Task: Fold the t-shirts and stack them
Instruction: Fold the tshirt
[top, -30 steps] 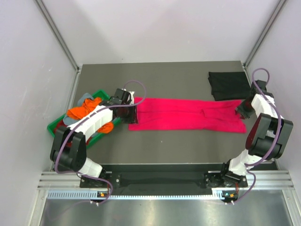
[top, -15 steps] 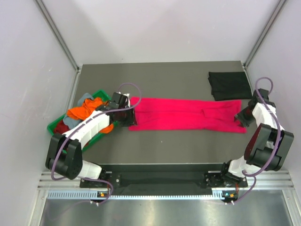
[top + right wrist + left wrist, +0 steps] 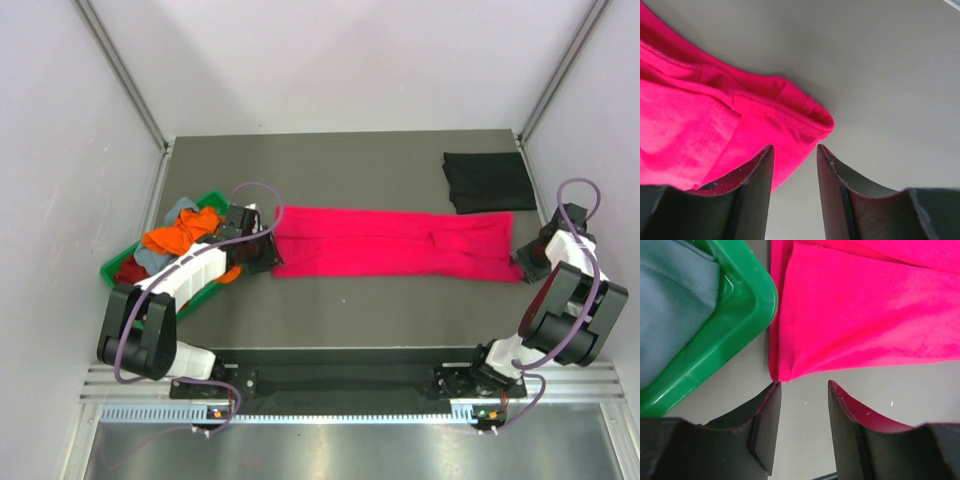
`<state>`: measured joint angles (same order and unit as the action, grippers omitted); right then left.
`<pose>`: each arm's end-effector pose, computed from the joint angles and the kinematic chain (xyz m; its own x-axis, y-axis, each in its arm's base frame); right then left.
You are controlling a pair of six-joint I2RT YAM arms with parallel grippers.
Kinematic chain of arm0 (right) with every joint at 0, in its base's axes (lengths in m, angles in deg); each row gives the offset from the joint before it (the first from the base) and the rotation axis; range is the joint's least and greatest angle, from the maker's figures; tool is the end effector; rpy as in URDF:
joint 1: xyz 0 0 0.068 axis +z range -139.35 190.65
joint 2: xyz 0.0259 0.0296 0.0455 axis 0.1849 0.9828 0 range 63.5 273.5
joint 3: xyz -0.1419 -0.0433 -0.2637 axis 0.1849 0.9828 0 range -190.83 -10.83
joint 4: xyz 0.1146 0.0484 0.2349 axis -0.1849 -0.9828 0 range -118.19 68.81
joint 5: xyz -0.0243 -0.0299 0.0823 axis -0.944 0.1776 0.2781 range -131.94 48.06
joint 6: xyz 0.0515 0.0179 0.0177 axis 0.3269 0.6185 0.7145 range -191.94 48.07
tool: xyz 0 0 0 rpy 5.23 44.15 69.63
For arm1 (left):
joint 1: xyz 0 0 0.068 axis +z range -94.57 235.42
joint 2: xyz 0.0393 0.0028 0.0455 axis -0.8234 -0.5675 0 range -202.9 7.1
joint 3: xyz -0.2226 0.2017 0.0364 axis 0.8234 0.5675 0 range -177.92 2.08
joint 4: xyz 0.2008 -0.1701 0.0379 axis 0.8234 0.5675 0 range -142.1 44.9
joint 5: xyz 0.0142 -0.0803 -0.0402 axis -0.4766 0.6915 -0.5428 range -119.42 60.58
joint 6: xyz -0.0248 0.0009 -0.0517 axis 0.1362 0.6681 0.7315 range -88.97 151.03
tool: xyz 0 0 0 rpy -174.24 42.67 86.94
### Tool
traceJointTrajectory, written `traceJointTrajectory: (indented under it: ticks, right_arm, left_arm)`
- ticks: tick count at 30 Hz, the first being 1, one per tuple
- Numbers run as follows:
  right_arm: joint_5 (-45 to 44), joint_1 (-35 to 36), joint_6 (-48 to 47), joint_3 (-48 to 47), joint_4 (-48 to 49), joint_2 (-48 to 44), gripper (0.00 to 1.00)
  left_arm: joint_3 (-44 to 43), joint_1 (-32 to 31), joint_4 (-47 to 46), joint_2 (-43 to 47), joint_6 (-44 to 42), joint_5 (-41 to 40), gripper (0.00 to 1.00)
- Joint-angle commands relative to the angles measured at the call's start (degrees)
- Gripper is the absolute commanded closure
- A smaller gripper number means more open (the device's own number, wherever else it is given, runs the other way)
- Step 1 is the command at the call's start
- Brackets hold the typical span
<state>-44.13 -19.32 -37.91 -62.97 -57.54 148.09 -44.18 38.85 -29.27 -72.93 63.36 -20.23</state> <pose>0.2387 -0.1395 0.2168 -0.3832 0.8666 -0.3195 0.8757 0.4509 0.1727 0.2595 -0.0839 0.2195 -0.8719 -0.2914 -0.3937 -0.1188 0.9056 -0.4071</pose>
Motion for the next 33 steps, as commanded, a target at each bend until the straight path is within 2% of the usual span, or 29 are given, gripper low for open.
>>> traceJointTrajectory:
  ticks: [1,9,15,20,23,24,26,27,30,33]
  right_arm:
    - [-0.9,-0.7,-0.8,1.2,4.4,0.1,0.59]
    - [-4.5,-0.8,-0.7,2.7,7.8,2.7,0.59]
    - [-5.8,-0.8,-0.9,3.0,8.6,4.2,0.59]
    - [-6.7,-0.8,-0.7,3.0,8.8,4.4,0.60]
    - [-7.0,-0.8,-1.1,3.2,8.8,4.3,0.60]
    - [-7.1,-0.8,-1.1,3.3,8.8,4.3,0.60]
    - [-7.6,-0.9,-1.5,3.1,8.8,4.6,0.64]
    - [-7.6,-1.0,-1.7,2.9,8.8,5.0,0.73]
    - [-8.9,-1.2,-2.0,2.1,8.4,5.3,0.98]
    - [-10.7,-1.2,-2.5,1.6,7.7,4.4,1.00]
  left_arm:
    - [2.4,0.2,-8.2,1.0,3.3,-0.1,0.52]
    - [4.4,0.2,-13.1,0.3,5.1,-2.2,0.50]
    - [2.6,0.2,-10.4,-4.3,2.9,-5.3,0.51]
    - [2.8,0.2,-11.7,-6.3,2.4,-5.6,0.53]
    - [2.4,0.2,-11.9,-7.7,1.9,-4.4,0.66]
    - [2.3,0.2,-11.9,-7.8,1.4,-3.9,0.82]
    - [2.0,0.2,-10.3,-7.9,1.1,-3.8,0.95]
    - [1.8,0.2,-9.5,-7.7,0.6,-4.6,1.00]
    - [1.3,0.2,-6.2,-6.4,-0.6,-6.8,1.00]
    - [1.7,0.1,-3.1,-4.6,-0.7,-10.9,1.00]
